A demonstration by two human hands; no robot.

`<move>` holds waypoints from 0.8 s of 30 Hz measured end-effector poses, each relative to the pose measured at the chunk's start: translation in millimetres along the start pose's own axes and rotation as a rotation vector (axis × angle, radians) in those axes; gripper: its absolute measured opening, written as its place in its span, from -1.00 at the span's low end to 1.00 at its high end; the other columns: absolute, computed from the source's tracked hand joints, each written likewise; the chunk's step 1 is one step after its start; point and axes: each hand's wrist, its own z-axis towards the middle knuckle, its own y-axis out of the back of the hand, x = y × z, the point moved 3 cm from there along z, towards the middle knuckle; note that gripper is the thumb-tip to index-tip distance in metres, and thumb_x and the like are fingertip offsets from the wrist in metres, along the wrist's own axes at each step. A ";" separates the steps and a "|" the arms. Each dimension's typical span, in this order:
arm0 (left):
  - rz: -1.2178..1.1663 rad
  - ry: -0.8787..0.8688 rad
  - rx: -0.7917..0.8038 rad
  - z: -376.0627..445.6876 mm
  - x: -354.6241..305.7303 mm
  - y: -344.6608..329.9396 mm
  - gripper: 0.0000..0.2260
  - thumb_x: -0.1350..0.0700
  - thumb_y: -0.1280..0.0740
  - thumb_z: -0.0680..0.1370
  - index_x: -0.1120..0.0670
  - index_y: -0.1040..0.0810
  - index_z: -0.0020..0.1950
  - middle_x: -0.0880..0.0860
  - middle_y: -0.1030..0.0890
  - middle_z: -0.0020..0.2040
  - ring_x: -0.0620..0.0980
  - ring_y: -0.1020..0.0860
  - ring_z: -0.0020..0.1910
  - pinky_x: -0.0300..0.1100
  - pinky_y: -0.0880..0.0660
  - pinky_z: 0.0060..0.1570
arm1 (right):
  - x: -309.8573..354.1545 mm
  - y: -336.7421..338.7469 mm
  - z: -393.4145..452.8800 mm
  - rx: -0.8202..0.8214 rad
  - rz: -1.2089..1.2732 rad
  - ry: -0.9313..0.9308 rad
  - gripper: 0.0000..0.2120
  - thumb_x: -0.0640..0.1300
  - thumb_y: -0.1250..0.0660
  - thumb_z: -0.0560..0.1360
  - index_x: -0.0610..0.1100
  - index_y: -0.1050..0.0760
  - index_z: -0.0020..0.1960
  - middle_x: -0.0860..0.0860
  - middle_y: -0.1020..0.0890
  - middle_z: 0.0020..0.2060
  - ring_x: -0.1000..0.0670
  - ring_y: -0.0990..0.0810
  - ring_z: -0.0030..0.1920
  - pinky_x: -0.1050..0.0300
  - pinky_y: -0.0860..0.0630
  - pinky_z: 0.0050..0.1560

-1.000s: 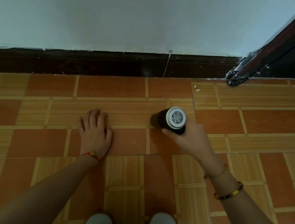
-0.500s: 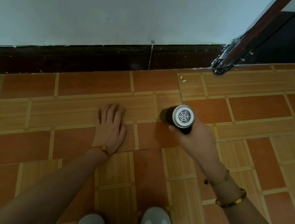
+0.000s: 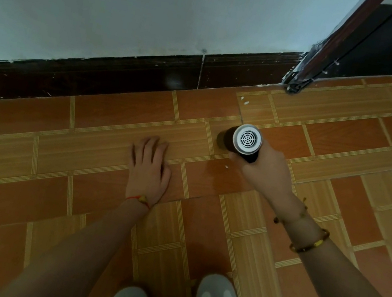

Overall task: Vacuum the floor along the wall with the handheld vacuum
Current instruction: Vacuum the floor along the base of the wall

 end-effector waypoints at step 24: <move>0.051 0.013 0.086 0.9 -2.8 4.1 -0.54 0.01 -0.12 0.56 0.13 -0.39 0.43 0.21 -0.38 0.43 0.23 -0.28 0.46 0.35 -0.10 0.47 | 1.7 11.2 -35.3 0.116 -0.182 -0.088 -0.39 0.21 -0.40 0.41 0.01 -0.36 0.38 -0.01 -0.64 0.05 -0.08 -0.59 0.03 0.08 -0.48 -0.13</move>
